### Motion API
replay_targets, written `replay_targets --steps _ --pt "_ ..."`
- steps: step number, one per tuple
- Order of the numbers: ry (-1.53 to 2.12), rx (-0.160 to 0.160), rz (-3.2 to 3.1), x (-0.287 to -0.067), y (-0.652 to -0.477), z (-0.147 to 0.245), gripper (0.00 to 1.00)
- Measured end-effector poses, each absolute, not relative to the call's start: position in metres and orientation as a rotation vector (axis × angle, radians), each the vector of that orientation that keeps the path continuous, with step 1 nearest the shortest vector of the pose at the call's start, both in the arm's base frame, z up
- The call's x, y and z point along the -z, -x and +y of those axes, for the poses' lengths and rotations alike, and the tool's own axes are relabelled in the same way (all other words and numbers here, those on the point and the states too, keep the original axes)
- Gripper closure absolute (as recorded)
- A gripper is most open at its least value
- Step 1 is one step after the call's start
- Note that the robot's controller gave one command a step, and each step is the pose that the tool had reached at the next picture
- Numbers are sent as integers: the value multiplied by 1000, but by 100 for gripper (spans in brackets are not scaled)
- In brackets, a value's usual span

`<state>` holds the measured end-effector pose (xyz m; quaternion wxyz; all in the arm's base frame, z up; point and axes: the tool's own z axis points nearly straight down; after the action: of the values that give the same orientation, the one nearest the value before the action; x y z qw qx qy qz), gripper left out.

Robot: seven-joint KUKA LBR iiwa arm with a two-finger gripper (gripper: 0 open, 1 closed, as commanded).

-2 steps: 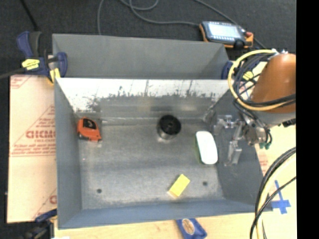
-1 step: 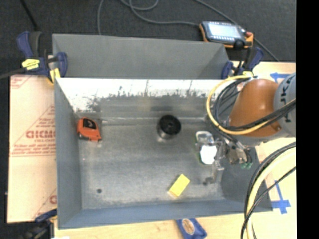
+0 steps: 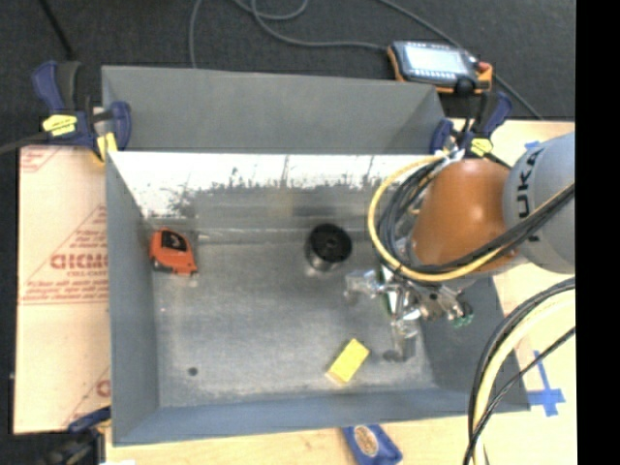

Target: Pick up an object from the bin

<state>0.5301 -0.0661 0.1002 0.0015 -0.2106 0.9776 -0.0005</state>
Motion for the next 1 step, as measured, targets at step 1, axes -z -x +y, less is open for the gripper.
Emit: replay_targets --steps 1 --pt "820 -2 3032 -108 -484 -23 0"
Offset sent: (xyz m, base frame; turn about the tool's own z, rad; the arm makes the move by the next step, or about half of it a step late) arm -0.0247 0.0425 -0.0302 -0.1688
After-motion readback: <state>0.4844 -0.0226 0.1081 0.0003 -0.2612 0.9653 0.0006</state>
